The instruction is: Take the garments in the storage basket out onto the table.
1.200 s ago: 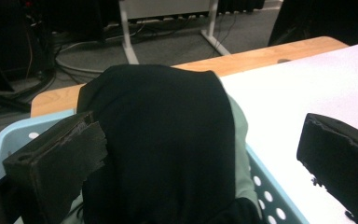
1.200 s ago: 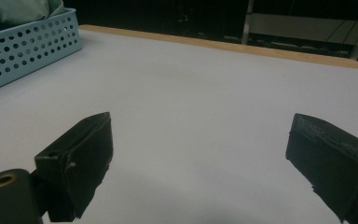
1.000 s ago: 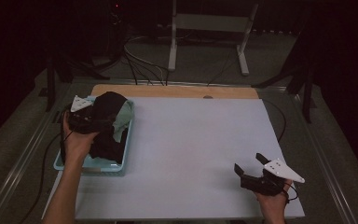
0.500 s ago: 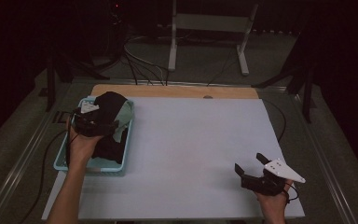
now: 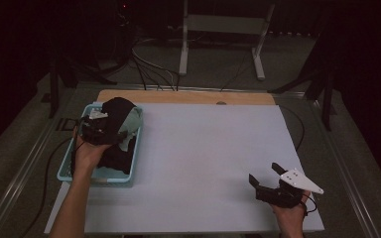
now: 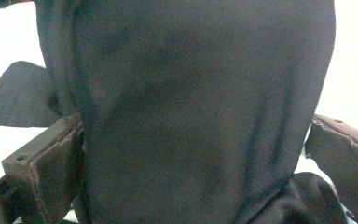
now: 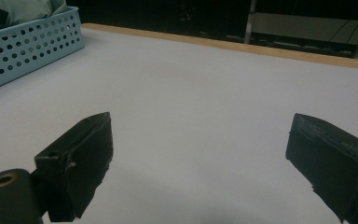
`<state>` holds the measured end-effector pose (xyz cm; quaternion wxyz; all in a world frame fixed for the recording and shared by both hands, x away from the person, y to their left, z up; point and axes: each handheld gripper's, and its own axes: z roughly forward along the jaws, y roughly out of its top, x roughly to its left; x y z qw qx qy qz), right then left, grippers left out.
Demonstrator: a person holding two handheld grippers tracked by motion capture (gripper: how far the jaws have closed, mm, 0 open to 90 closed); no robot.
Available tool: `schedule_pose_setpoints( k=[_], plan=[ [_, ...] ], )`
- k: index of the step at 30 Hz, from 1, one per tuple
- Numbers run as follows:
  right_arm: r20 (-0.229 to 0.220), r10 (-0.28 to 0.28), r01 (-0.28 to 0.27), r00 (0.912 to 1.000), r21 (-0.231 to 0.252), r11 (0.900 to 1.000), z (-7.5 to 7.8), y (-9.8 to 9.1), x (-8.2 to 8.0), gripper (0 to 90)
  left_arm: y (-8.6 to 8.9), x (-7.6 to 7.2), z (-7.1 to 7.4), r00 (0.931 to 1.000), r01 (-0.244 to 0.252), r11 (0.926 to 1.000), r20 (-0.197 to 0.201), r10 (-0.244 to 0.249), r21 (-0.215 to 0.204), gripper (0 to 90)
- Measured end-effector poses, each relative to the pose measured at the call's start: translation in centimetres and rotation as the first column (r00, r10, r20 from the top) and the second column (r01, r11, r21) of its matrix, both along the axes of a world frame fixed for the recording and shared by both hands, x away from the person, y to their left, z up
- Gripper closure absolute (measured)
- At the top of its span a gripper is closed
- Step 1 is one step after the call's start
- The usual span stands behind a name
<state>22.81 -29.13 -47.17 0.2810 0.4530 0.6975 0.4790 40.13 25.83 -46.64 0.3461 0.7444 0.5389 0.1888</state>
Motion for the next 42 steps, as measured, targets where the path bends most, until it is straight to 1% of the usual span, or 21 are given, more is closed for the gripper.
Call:
schedule_pose_setpoints(
  k=[1, 2, 5, 6, 8, 11, 12, 13, 14, 16, 17, 18, 19, 20, 23, 29, 30, 32, 36, 40, 42],
  plan=[
    [0.0, 0.0, 0.0, 1.0, 0.0, 1.0, 0.0, 0.0, 0.0, 7.0, 0.0, 0.0, 0.0, 1.0, 0.0, 1.0, 0.0, 0.0, 0.0, 0.0],
    [-0.001, -0.001, 0.001, 1.0, 0.001, 1.0, 0.0, 0.0, 0.0, 7.0, 0.2, 0.3, -0.4, 0.999, -0.018, 0.9998, -0.041, 0.018, -0.006, 0.0],
    [-0.001, -0.001, 0.001, 1.0, 0.003, 1.0, 0.0, -0.1, 0.0, 7.0, 0.1, 0.6, -0.7, 0.9953, -0.028, 0.9996, -0.093, 0.028, 0.0, 0.0],
    [-0.001, -0.001, 0.001, 1.0, 0.003, 1.0, 0.0, -0.1, 0.0, 7.0, 0.1, 0.6, -0.7, 0.9953, -0.028, 0.9996, -0.093, 0.028, 0.0, 0.0],
    [-0.002, 0.0, 0.0, 1.0, 0.002, 1.0, 0.0, -0.1, 0.0, 7.0, 0.0, 0.8, -1.0, 0.9916, -0.034, 0.9994, -0.125, 0.034, 0.001, 0.0],
    [-0.003, 0.0, 0.0, 1.0, 0.003, 1.0, 0.0, 0.0, 0.0, 7.0, 0.0, 1.1, -1.6, 0.9809, -0.06, 0.9982, -0.185, 0.059, 0.004, 0.1],
    [-0.003, 0.0, 0.0, 1.0, 0.002, 1.0, 0.0, 0.0, 0.0, 7.0, 0.0, 1.1, -1.7, 0.9788, -0.077, 0.997, -0.19, 0.077, 0.005, 3.6],
    [-0.003, 0.0, 0.0, 1.0, 0.002, 1.0, 0.0, 0.0, 0.0, 7.0, 0.0, 1.1, -1.7, 0.9788, -0.077, 0.997, -0.19, 0.077, 0.005, 11.1],
    [-0.003, 0.0, 0.0, 1.0, 0.003, 1.0, 0.0, -0.1, 0.0, 7.0, 0.1, 1.1, -1.7, 0.9754, -0.093, 0.9957, -0.201, 0.091, -0.001, 25.6],
    [-0.003, 0.001, -0.001, 1.0, 0.003, 1.0, 0.0, -0.1, 0.1, 7.0, 0.1, 1.1, -1.4, 0.975, -0.091, 0.9958, -0.203, 0.09, 0.005, 41.8],
    [-0.003, 0.001, -0.001, 1.0, 0.003, 1.0, 0.0, -0.1, 0.1, 7.0, 0.2, 1.1, -1.3, 0.9729, -0.094, 0.9955, -0.212, 0.091, -0.006, 48.5],
    [-0.003, 0.001, -0.001, 1.0, 0.003, 1.0, 0.0, -0.1, 0.1, 7.0, 0.2, 1.1, -1.3, 0.9729, -0.094, 0.9955, -0.212, 0.091, -0.006, 53.7],
    [-0.003, 0.002, -0.002, 1.0, 0.002, 1.0, 0.0, -0.1, 0.1, 7.0, 0.2, 1.1, -1.3, 0.9729, -0.094, 0.9955, -0.212, 0.091, -0.006, 53.7],
    [-0.004, 0.002, -0.002, 1.0, 0.0, 1.0, -0.1, -0.1, 0.1, 7.0, 0.5, 1.0, -0.8, 0.9719, -0.11, 0.9936, -0.212, 0.103, -0.024, 62.0],
    [-0.005, 0.003, -0.003, 1.0, 0.0, 1.0, -0.1, -0.1, 0.1, 7.0, 0.6, 0.7, -0.4, 0.9768, -0.114, 0.9931, -0.186, 0.107, -0.028, 67.0],
    [-0.004, 0.002, -0.002, 1.0, 0.001, 1.0, -0.1, -0.1, 0.1, 7.0, 0.8, 0.2, 0.5, 0.9859, -0.113, 0.9922, -0.13, 0.106, -0.052, 68.8],
    [-0.004, 0.002, -0.002, 1.0, 0.001, 1.0, -0.1, -0.1, 0.1, 7.0, 0.8, 0.2, 0.5, 0.9859, -0.113, 0.9922, -0.13, 0.106, -0.052, 68.9],
    [-0.004, 0.003, -0.003, 1.0, 0.0, 1.0, -0.1, -0.1, 0.1, 7.0, 0.8, -0.2, 1.1, 0.9896, -0.108, 0.9926, -0.102, 0.102, -0.057, 69.0],
    [-0.004, 0.003, -0.003, 1.0, 0.001, 1.0, -0.1, -0.1, 0.1, 7.0, 1.2, -0.7, 1.8, 0.9928, -0.106, 0.9909, -0.065, 0.101, -0.083, 69.2],
    [-0.004, 0.002, -0.002, 1.0, 0.002, 1.0, -0.1, -0.1, 0.1, 7.0, 1.3, -1.2, 2.6, 0.9958, -0.09, 0.9924, -0.025, 0.088, -0.083, 69.3],
    [-0.005, 0.002, -0.002, 1.0, 0.002, 1.0, -0.1, -0.1, 0.1, 7.0, 1.3, -1.4, 2.9, 0.9963, -0.085, 0.9928, -0.018, 0.084, -0.085, 69.3]
  ],
)
